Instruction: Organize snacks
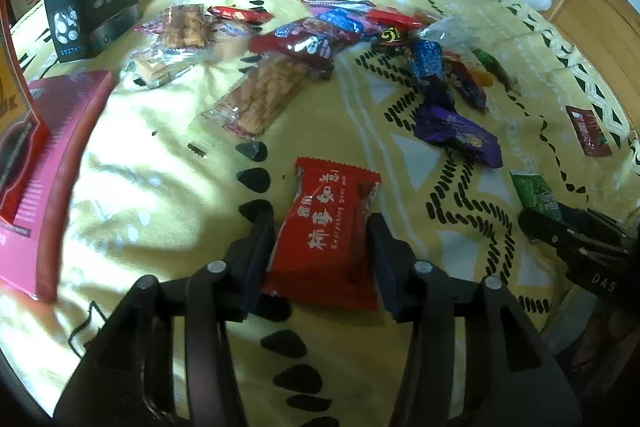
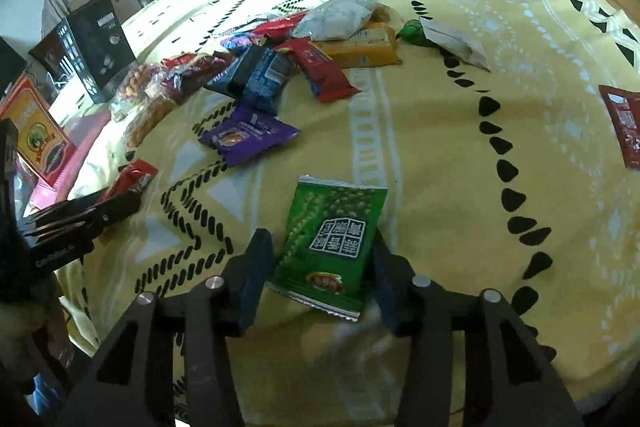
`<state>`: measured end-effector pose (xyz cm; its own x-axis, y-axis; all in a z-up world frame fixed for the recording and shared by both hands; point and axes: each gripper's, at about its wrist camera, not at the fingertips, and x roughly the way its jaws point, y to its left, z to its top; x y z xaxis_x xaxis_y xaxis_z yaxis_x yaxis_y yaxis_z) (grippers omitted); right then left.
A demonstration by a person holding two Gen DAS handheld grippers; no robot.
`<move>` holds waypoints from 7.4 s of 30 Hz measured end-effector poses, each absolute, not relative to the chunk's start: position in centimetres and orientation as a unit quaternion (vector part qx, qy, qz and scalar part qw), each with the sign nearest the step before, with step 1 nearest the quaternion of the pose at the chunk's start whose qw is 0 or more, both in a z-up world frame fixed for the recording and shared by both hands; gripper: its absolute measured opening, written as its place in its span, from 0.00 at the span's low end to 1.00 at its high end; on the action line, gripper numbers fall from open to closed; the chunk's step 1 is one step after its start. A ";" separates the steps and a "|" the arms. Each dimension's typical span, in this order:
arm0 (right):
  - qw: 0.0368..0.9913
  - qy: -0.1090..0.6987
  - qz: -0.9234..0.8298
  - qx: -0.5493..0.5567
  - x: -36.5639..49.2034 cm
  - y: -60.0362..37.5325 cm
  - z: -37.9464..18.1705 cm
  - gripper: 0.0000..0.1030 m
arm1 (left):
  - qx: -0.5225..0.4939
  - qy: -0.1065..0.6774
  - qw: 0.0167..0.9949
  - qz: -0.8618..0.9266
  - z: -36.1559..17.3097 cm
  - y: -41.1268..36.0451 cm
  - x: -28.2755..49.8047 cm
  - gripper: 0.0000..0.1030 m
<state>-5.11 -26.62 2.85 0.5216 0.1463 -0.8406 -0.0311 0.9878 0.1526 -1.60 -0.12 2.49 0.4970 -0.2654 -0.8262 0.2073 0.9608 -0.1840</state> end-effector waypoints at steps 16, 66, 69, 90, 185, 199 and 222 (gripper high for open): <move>0.881 0.462 0.077 0.066 -5.6 -26.9 5.2 0.37 | -0.006 0.451 0.884 -0.125 5.4 -0.2 -2.3 0.40; 0.868 0.487 0.082 0.059 -5.5 -26.3 3.4 0.40 | -0.049 0.490 0.852 -0.176 2.8 -2.3 -2.3 0.32; 0.871 0.480 0.085 0.061 -5.6 -26.4 4.0 0.40 | -0.062 0.476 0.859 -0.179 4.0 -1.4 -2.3 0.31; 0.939 0.293 0.180 -0.023 -3.0 -17.1 23.5 0.40 | -0.164 0.106 0.973 -0.124 27.0 14.0 -9.2 0.30; 0.848 0.171 0.487 -0.118 -6.1 23.3 30.8 0.40 | -0.083 -0.037 0.967 0.239 25.6 31.0 -18.2 0.31; 0.814 0.287 0.499 -0.079 -2.2 24.2 27.4 0.41 | -0.094 0.136 0.955 0.248 23.9 32.4 -13.2 0.31; 0.795 0.342 0.494 -0.079 -1.4 25.1 24.3 0.41 | -0.101 0.284 0.922 0.241 21.2 33.5 -9.8 0.33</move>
